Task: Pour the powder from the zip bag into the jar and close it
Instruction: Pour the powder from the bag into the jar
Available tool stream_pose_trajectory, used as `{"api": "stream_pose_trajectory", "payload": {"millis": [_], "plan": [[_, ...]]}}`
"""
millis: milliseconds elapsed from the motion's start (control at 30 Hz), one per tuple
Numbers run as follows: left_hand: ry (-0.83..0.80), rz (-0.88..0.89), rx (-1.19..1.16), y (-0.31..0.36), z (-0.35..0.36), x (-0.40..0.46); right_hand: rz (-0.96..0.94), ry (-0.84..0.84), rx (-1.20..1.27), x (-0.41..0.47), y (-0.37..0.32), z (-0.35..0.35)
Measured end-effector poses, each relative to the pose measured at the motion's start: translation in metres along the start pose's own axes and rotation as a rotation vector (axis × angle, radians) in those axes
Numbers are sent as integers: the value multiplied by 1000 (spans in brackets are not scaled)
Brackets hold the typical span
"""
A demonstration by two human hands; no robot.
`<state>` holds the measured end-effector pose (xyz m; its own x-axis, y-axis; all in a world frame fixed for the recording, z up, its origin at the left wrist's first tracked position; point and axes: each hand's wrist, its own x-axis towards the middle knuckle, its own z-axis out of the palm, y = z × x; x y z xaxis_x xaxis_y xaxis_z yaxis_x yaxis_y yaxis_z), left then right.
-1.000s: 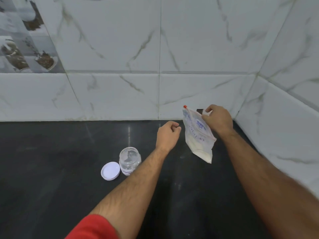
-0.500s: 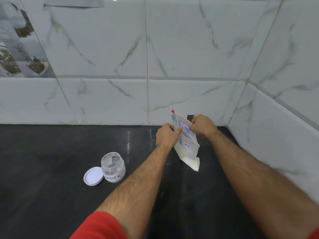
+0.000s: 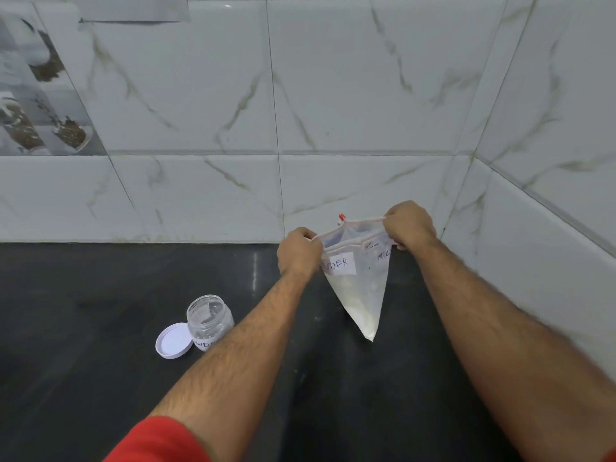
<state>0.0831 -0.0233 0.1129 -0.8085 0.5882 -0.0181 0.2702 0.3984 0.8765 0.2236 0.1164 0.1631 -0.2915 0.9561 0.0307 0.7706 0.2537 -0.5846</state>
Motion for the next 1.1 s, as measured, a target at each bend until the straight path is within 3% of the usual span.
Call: {"api": "stream_pose_trajectory", "payload": {"millis": [333,567,733,933,1100], "plan": [[-184,178,42,15,-9,2,-12,-114,390,-20,-20,10],[-123,234,138,3,-11,-8,-58,-20,358,-29,-19,24],[-260,322,262,-7,-8,-24,-72,66,320,-35,-6,43],[-523,256,272,-18,-17,-26,-79,25,406,-45,-11,43],[-299,300,424,-20,-11,-31,-115,-79,326,-49,-14,43]]}}
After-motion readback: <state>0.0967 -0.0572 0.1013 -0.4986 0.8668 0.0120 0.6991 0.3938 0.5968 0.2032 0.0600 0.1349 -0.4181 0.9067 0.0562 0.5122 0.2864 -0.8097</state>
